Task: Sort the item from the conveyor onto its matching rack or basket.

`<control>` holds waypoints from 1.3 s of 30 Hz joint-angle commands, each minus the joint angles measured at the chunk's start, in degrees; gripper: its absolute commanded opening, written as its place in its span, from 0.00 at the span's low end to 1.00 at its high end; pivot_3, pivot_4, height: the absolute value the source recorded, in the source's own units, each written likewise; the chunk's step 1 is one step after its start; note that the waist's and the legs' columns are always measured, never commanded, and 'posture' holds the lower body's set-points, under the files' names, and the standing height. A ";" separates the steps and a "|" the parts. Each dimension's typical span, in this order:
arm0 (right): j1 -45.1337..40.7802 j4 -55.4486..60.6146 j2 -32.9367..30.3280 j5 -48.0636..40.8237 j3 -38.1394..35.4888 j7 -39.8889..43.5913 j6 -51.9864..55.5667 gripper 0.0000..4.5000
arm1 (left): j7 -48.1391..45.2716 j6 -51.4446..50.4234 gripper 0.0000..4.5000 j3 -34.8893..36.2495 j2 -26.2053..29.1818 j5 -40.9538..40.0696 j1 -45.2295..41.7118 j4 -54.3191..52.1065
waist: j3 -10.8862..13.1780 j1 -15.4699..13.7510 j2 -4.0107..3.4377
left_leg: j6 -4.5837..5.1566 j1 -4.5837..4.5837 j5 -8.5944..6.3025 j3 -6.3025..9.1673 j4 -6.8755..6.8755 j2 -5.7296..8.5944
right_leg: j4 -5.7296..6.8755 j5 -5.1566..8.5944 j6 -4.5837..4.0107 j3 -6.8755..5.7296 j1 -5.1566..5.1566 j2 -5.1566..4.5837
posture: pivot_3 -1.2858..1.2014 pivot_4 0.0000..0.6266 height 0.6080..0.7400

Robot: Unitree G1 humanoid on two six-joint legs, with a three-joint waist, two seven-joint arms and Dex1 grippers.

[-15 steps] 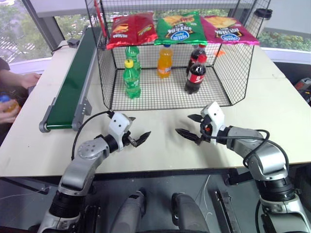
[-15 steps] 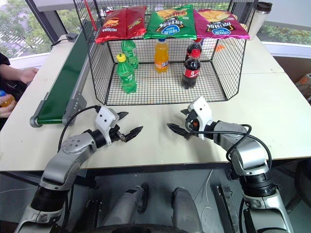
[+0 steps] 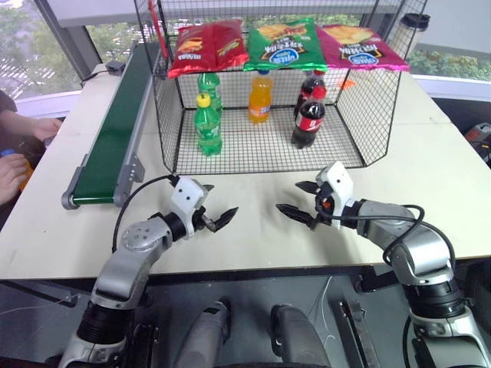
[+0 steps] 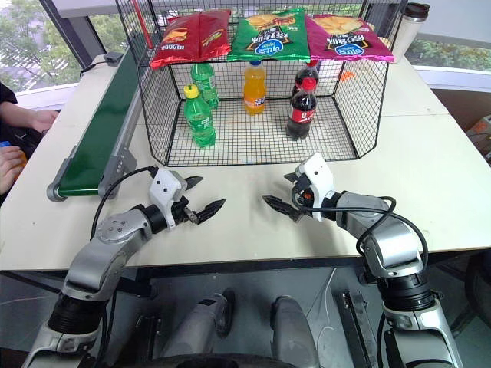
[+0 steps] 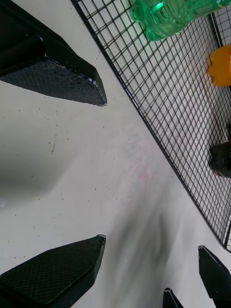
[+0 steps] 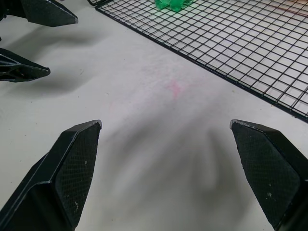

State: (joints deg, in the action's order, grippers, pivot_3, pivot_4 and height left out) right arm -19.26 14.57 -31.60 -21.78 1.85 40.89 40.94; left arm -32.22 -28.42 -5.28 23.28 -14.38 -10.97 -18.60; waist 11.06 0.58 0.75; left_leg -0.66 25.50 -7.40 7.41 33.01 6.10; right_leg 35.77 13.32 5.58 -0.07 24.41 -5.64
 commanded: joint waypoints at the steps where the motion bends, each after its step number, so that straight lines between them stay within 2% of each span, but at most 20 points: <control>1: -0.74 3.15 -0.15 -1.55 -0.58 0.46 0.13 0.99 | 0.28 -0.67 1.00 1.19 0.07 -1.32 0.08 -3.53 | 0.00 0.00 0.00 | 0.00 0.00 0.00 0.00 0.00 0.00 | 0.00 0.00 0.00 0.00 0.00 0.00 | 0.52 0.24 0.98; 21: -1.19 3.61 -0.04 -1.20 0.06 0.98 -3.69 0.99 | 1.38 -1.54 1.00 2.14 -0.14 -2.67 -0.36 -4.53 | 0.00 0.00 0.00 | 0.00 0.00 0.00 0.00 0.00 0.00 | -0.01 0.01 0.01 0.00 -0.01 0.00 | 0.52 0.24 0.98; 25: -1.55 5.12 -0.58 -1.50 0.82 2.66 -5.00 0.99 | 3.46 -3.27 1.00 5.90 0.00 -4.22 -0.01 -6.22 | 0.00 0.03 0.00 | 0.00 0.00 0.00 0.02 0.00 -0.01 | -0.01 0.01 0.02 -0.01 -0.01 0.01 | 0.52 0.24 0.98; 29: -2.16 8.30 -2.07 -3.53 1.80 6.65 -4.98 0.99 | 5.72 -6.67 1.00 12.65 1.36 -7.04 0.34 -9.78 | 0.00 0.13 -0.01 | 0.01 0.00 -0.01 0.02 -0.02 -0.01 | -0.02 0.02 0.04 -0.02 0.01 0.01 | 0.52 0.24 0.98; 34: -5.31 9.16 -1.73 -6.06 1.82 8.60 -3.50 0.99 | 7.81 -12.68 1.00 23.29 3.99 -13.41 0.30 -13.18 | 0.00 0.10 0.00 | 0.01 -0.01 -0.01 0.04 -0.02 -0.03 | -0.01 0.05 0.08 -0.02 0.00 0.04 | 0.52 0.24 0.98; 39: -7.36 8.57 -1.18 -8.54 2.37 11.21 -3.42 0.99 | 9.97 -15.67 1.00 33.65 6.92 -17.09 0.82 -11.68 | 0.00 0.05 0.00 | 0.01 0.00 -0.01 0.04 -0.02 -0.02 | -0.03 0.04 0.07 -0.02 0.00 0.03 | 0.52 0.24 0.98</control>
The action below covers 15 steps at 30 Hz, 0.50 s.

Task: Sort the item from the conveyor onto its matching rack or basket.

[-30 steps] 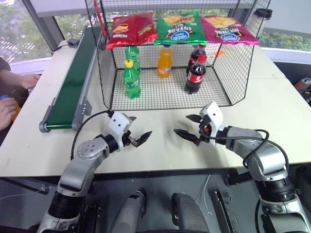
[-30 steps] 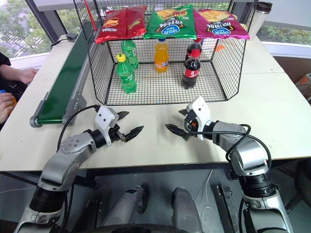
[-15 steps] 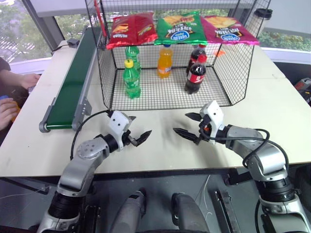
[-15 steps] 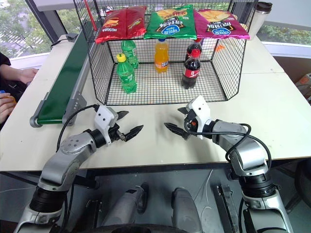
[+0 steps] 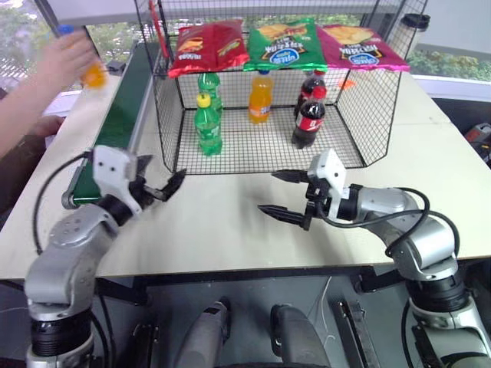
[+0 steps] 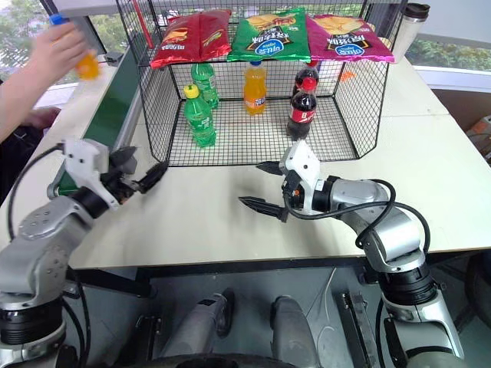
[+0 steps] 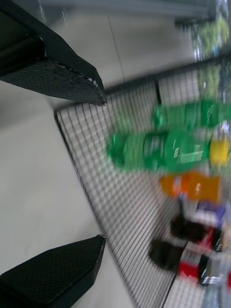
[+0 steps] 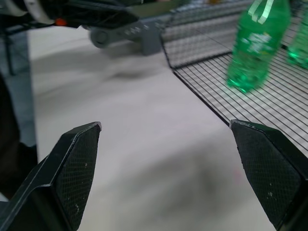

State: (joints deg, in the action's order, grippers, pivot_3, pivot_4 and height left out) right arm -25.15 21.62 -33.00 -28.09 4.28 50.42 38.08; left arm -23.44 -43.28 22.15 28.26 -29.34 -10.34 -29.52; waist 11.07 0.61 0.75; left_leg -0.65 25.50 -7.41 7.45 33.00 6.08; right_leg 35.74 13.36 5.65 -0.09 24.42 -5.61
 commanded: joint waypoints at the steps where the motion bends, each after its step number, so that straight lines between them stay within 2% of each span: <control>1: -1.72 1.29 0.27 -2.59 0.13 2.18 -0.51 0.99 | 1.37 -1.18 1.00 7.64 2.43 -2.75 0.51 -0.58 | 0.00 0.02 0.00 | 0.00 -0.01 0.00 0.00 0.00 0.00 | 0.00 -0.01 -0.01 0.00 0.00 0.00 | 0.52 0.24 0.98; 7: -2.42 -0.40 0.96 -2.09 1.57 3.03 -1.48 0.99 | 1.28 -0.97 1.00 10.46 5.36 -3.21 2.49 0.85 | 0.00 -0.03 0.00 | 0.00 0.00 0.00 0.00 0.00 0.00 | -0.07 -0.03 -0.05 0.00 -0.03 -0.01 | 0.52 0.24 0.98; 15: -2.58 -1.18 1.37 -1.57 2.71 2.95 -2.25 0.99 | 0.79 0.17 1.00 9.42 7.10 -2.93 2.96 1.70 | 0.00 0.02 0.00 | 0.01 0.04 -0.02 0.00 -0.07 -0.01 | -0.22 -0.06 -0.10 0.01 -0.02 -0.02 | 0.52 0.24 0.98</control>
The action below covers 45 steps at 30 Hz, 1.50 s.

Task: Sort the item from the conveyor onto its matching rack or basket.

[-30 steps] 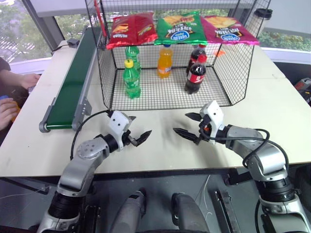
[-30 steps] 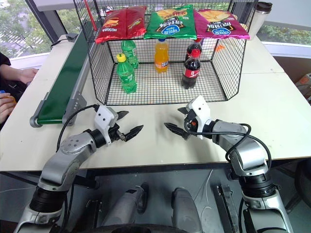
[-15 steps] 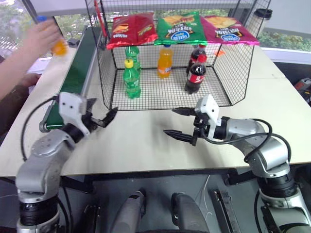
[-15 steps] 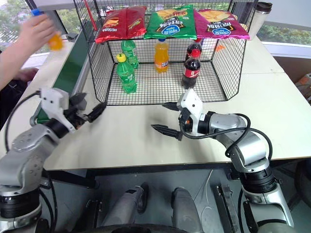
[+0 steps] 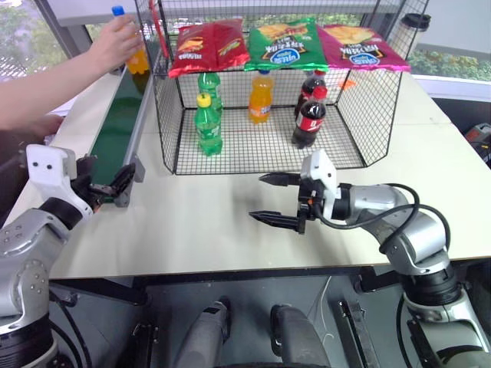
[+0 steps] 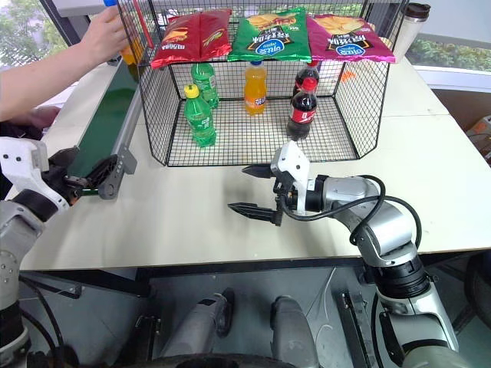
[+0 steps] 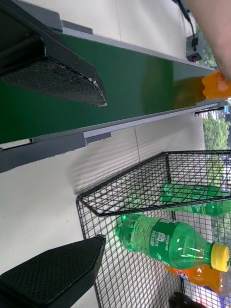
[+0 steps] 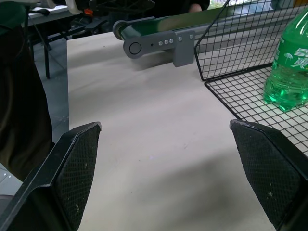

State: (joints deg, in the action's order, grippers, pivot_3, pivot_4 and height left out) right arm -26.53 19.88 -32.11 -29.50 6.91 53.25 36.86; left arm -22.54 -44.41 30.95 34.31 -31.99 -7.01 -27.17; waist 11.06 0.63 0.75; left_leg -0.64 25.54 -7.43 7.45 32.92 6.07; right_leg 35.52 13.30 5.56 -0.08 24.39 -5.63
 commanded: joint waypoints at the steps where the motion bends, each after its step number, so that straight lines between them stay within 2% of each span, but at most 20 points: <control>1: -1.19 0.59 0.42 -0.16 0.11 0.10 -1.01 0.99 | -0.09 1.37 1.00 0.58 1.12 -0.27 -0.35 -0.63 | 0.00 0.00 0.00 | 0.00 0.00 0.00 0.00 -0.01 0.00 | 0.00 0.00 0.00 0.00 0.01 0.00 | 0.52 0.24 0.98; 10: -0.87 0.75 -0.65 -0.46 -0.10 0.41 -0.62 0.99 | 0.62 1.00 1.00 2.80 1.45 -0.85 0.31 -0.88 | 0.00 0.01 0.00 | 0.00 0.00 0.00 0.00 -0.04 0.00 | -0.01 0.00 0.00 0.00 0.02 0.00 | 0.52 0.24 0.98; 14: -1.34 0.81 -0.73 -0.88 -0.15 0.81 -0.52 0.99 | 0.53 2.24 1.00 4.42 1.62 0.53 3.94 -1.28 | 0.00 0.19 0.00 | 0.01 0.01 -0.01 -0.01 -0.07 -0.01 | -0.06 0.00 0.00 0.02 0.03 -0.01 | 0.52 0.24 0.98; 24: -2.57 1.00 0.22 -1.77 0.20 0.50 0.23 0.99 | 1.68 6.49 1.00 9.61 1.06 1.38 7.75 4.43 | 0.00 0.01 0.00 | 0.03 0.09 -0.02 0.00 -0.10 -0.03 | -0.18 0.01 0.00 0.05 0.04 -0.02 | 0.52 0.24 0.98; 36: -0.96 -1.17 1.18 -0.35 1.08 -0.28 -0.99 0.99 | 4.06 12.05 1.00 8.41 0.17 3.08 5.61 10.49 | 0.00 0.04 0.00 | 0.05 0.14 -0.04 -0.01 -0.14 -0.03 | -0.23 0.00 -0.02 0.03 0.09 -0.03 | 0.52 0.24 0.98; 45: -1.55 -2.60 2.49 0.56 0.75 -2.41 -1.15 0.99 | 3.75 12.32 1.00 5.78 -0.77 2.10 4.36 10.39 | 0.00 0.01 0.00 | 0.05 0.11 -0.04 -0.01 -0.14 -0.03 | -0.22 -0.01 -0.02 0.01 0.08 -0.01 | 0.52 0.24 0.98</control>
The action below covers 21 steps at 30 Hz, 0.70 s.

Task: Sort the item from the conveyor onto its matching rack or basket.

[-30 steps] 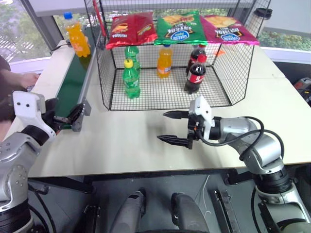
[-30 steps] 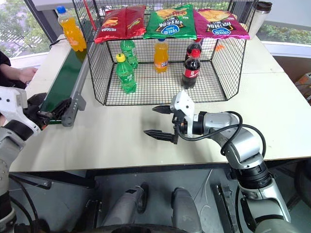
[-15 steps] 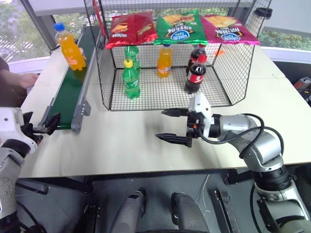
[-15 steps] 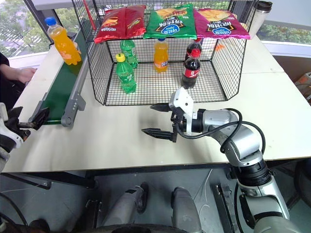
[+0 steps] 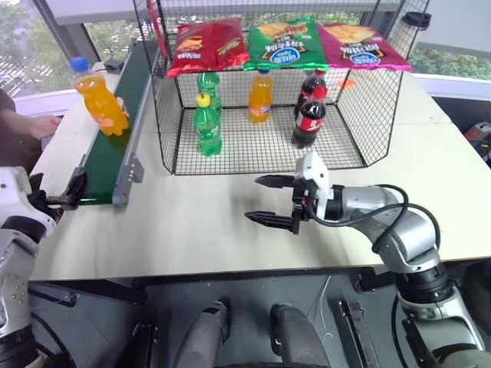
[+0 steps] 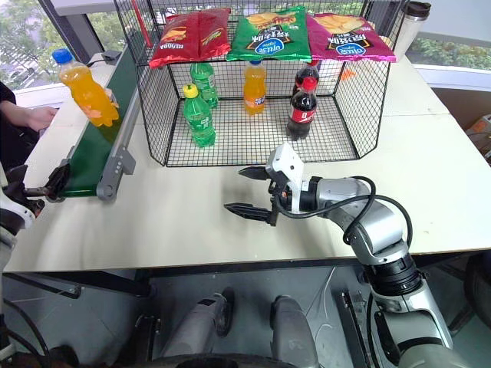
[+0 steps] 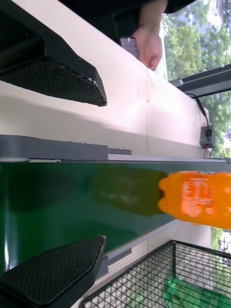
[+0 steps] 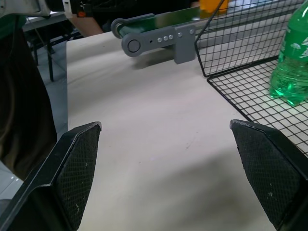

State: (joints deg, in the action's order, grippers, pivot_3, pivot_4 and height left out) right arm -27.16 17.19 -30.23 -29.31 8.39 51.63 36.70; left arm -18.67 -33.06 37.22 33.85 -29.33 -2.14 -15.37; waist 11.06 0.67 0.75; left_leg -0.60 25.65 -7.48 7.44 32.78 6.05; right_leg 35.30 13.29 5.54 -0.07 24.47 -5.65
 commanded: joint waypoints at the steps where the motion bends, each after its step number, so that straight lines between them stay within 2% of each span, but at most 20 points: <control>1: -0.97 0.06 0.64 0.39 -0.73 -0.94 -0.97 0.99 | -0.08 0.98 1.00 -0.92 -0.53 -0.57 -0.72 -1.47 | 0.00 -0.04 0.01 | 0.00 0.00 0.00 0.00 0.00 0.00 | 0.00 0.00 0.00 0.00 0.00 0.00 | 0.52 0.24 0.98; 21: 0.42 0.70 -0.88 0.17 -1.06 -0.08 -0.65 0.99 | -0.15 1.63 1.00 -4.39 -0.96 0.38 -3.51 -0.02 | -0.01 -0.04 0.01 | 0.00 -0.04 0.00 0.00 0.01 0.01 | 0.01 -0.01 0.01 -0.05 -0.03 0.02 | 0.52 0.24 0.98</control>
State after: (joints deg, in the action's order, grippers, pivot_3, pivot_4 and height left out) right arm -26.92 16.40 -30.53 -28.87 8.38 51.19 36.82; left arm -18.70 -32.74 32.58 32.58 -29.25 -5.07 -14.78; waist 11.06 0.63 0.76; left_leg -0.60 25.61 -7.47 7.43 32.79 6.06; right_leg 35.31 13.28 5.54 -0.12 24.45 -5.63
